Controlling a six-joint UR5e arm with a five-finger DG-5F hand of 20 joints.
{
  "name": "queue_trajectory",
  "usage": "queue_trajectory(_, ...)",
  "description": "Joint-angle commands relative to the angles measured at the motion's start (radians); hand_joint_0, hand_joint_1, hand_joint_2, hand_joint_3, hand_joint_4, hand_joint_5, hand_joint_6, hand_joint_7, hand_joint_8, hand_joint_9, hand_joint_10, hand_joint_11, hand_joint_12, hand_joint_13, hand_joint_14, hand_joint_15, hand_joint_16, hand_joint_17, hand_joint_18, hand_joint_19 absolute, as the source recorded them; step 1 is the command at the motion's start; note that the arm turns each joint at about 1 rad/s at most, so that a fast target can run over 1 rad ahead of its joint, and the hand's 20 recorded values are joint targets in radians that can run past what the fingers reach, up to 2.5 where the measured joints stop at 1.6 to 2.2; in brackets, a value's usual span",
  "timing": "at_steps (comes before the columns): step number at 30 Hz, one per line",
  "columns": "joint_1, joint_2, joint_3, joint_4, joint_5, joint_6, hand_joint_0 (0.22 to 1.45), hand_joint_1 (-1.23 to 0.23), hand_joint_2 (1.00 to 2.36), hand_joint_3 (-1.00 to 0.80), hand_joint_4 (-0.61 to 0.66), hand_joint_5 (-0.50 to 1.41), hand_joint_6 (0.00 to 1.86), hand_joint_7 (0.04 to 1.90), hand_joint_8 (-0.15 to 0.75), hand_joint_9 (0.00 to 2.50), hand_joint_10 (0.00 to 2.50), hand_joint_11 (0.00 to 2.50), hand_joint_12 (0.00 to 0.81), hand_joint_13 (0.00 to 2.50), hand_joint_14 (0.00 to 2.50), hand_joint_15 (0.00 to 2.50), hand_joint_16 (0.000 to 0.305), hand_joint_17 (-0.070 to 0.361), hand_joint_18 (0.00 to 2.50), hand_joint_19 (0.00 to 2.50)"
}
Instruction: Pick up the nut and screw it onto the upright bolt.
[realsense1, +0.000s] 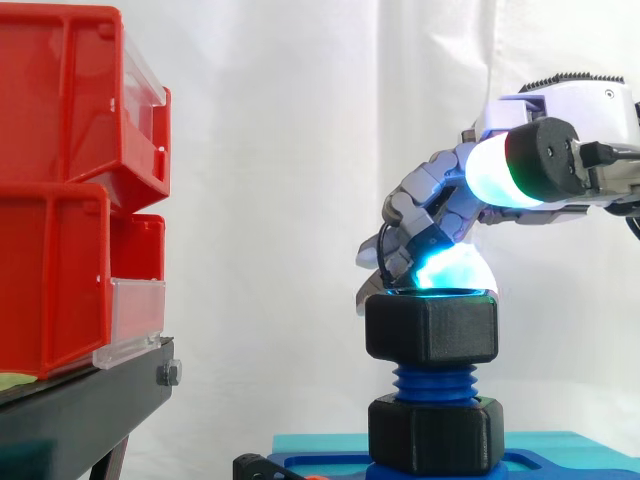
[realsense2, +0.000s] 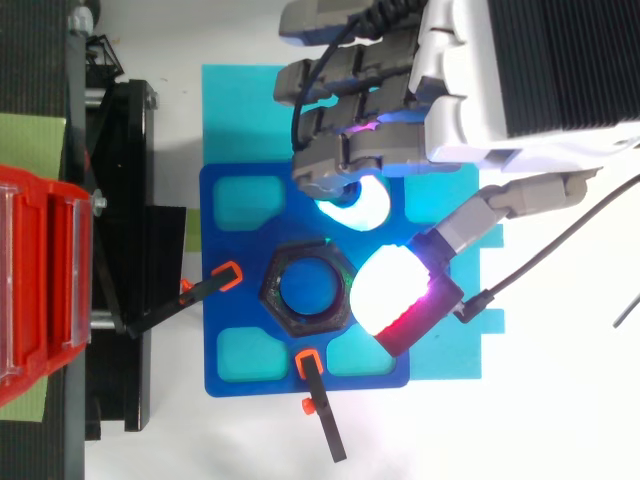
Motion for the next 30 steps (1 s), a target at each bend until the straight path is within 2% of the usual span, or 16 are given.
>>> queue_trajectory(1,0.001,0.001,0.008,0.006,-0.002,0.0,0.53,-0.13,1.0,-0.5,0.24,-0.04,0.5,1.15,0.255,0.92,0.0,0.0,0.233,0.62,0.0,0.0,0.02,0.045,0.26,0.0)
queue_trajectory(2,0.001,-0.001,0.008,0.008,-0.005,0.0,0.52,-0.11,1.0,-0.5,0.27,-0.07,0.5,0.97,0.249,0.84,0.0,0.0,0.251,0.56,0.0,0.0,0.022,0.05,0.21,0.0)
queue_trajectory(3,0.002,-0.001,0.008,0.009,-0.011,0.0,0.52,-0.11,1.0,-0.5,0.24,-0.09,0.5,0.87,0.238,0.77,0.0,0.0,0.26,0.53,0.0,0.0,0.024,0.054,0.18,0.0)
queue_trajectory(6,0.005,-0.001,0.008,0.023,-0.018,0.0,0.51,-0.09,1.0,-0.5,0.2,-0.12,0.5,0.72,0.228,0.7,0.0,0.0,0.27,0.47,0.0,0.0,0.027,0.062,0.13,0.0)
queue_trajectory(10,0.008,-0.012,0.008,0.055,-0.018,0.0,0.51,-0.08,1.0,-0.5,0.19,-0.14,0.5,0.66,0.216,0.63,0.0,0.0,0.28,0.42,0.0,0.0,0.03,0.067,0.09,0.0)
queue_trajectory(13,0.01,-0.035,0.008,0.077,-0.028,0.0,0.5,-0.07,1.0,-0.5,0.19,-0.14,0.5,0.64,0.215,0.59,0.0,0.0,0.288,0.38,0.0,0.0,0.032,0.071,0.06,0.0)
queue_trajectory(16,0.014,-0.052,0.008,0.084,-0.028,0.001,0.5,-0.06,1.0,-0.5,0.19,-0.14,0.5,0.64,0.212,0.56,0.0,0.0,0.296,0.35,0.0,0.0,0.033,0.074,0.04,0.0)
queue_trajectory(22,0.024,-0.052,0.008,0.092,-0.023,0.012,0.5,-0.04,1.0,-0.5,0.19,-0.14,0.5,0.67,0.211,0.53,0.0,0.0,0.302,0.33,0.0,0.0,0.034,0.077,0.01,0.0)
queue_trajectory(30,0.033,-0.053,0.006,0.075,-0.021,0.012,0.5,-0.05,1.0,-0.5,0.24,-0.1,0.5,1.01,0.241,0.53,0.0,0.0,0.312,0.32,0.0,0.0,0.035,0.078,0.0,0.0)
